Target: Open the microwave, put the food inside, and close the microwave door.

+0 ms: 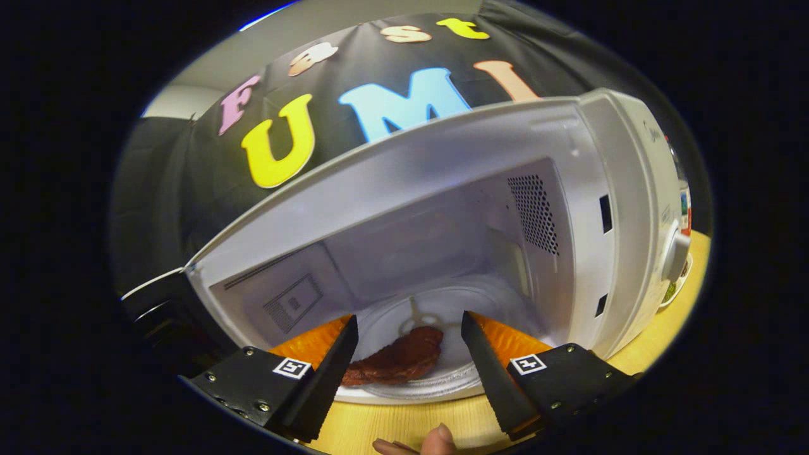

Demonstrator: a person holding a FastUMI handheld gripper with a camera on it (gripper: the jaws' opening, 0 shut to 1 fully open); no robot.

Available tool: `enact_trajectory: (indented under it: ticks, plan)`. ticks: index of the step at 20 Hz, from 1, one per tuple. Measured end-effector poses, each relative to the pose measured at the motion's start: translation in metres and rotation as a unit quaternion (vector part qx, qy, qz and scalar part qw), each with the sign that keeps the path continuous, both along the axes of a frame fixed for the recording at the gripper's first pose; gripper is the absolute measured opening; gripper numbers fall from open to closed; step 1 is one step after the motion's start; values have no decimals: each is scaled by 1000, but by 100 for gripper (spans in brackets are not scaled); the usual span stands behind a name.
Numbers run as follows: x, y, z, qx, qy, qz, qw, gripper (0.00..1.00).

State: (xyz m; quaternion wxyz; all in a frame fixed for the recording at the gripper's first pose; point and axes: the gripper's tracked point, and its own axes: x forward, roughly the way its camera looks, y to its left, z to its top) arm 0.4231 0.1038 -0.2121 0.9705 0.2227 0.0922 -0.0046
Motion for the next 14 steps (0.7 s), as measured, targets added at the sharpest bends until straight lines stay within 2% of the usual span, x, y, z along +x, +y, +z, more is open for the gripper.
enact_trajectory:
  ticks: [4, 7, 10, 14]
  plan:
    - [-82, 42, 57, -27, -51, 97, 994, 99]
    - [-146, 69, 100, -54, -100, 144, 983, 99]
    - [-208, 102, 146, -62, -156, 182, 969, 99]
    - [-278, 160, 188, -63, -205, 258, 942, 98]
